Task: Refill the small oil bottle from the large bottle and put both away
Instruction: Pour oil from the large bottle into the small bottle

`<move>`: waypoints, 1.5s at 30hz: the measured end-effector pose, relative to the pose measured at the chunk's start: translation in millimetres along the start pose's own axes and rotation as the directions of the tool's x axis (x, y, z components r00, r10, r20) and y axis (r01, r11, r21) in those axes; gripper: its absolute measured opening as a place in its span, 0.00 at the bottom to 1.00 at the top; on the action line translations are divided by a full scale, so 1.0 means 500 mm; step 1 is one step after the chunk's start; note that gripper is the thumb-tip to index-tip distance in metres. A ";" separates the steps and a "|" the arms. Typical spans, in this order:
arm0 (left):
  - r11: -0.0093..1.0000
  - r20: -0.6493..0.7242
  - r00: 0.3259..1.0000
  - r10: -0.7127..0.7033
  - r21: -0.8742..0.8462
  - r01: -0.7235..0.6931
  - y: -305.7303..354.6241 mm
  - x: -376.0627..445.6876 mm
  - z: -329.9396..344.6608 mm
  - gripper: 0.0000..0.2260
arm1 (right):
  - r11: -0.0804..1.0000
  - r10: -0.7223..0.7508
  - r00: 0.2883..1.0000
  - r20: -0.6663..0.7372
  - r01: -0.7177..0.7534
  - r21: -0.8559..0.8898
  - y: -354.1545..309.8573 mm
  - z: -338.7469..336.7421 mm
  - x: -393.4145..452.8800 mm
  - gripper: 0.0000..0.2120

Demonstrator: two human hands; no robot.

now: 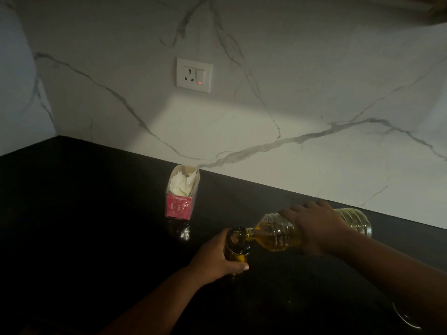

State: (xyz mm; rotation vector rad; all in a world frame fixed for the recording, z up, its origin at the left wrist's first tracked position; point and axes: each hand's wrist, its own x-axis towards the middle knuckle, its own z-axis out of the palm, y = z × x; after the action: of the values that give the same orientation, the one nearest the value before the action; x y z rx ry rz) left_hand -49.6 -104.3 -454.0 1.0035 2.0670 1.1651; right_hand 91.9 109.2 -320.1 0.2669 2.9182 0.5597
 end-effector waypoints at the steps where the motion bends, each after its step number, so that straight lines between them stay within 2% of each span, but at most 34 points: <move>1: 1.000 -0.002 1.000 0.000 -0.001 0.000 -0.001 0.001 0.000 0.38 | 1.000 0.000 1.000 0.000 0.000 -0.002 -0.001 0.000 0.000 0.44; 11: 1.000 -0.001 1.000 0.012 -0.011 -0.012 0.004 -0.004 0.000 0.33 | 1.000 0.010 1.000 0.001 -0.010 -0.004 -0.003 -0.001 -0.003 0.43; 15: 1.000 -0.001 1.000 0.015 -0.016 -0.015 0.005 -0.004 0.000 0.35 | 1.000 0.009 1.000 0.006 -0.009 0.001 -0.002 -0.004 -0.004 0.44; 33: 1.000 0.008 1.000 0.022 0.000 -0.022 0.008 -0.009 -0.002 0.34 | 1.000 0.008 1.000 0.000 -0.008 -0.001 0.000 0.002 0.000 0.43; 38: 1.000 0.016 1.000 0.021 -0.007 -0.021 0.012 -0.012 -0.004 0.34 | 1.000 0.016 1.000 0.002 -0.016 0.001 -0.003 -0.006 -0.004 0.45; 45: 0.999 0.013 0.999 0.031 -0.011 -0.031 0.015 -0.014 -0.006 0.34 | 0.999 0.019 1.000 0.003 -0.019 -0.025 -0.005 -0.003 -0.001 0.42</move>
State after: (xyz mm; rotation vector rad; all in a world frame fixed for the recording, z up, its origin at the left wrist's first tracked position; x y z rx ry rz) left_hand -45.5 -108.8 -445.2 1.0384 2.0402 1.1808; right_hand 92.0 106.4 -319.8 0.2924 2.9065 0.5981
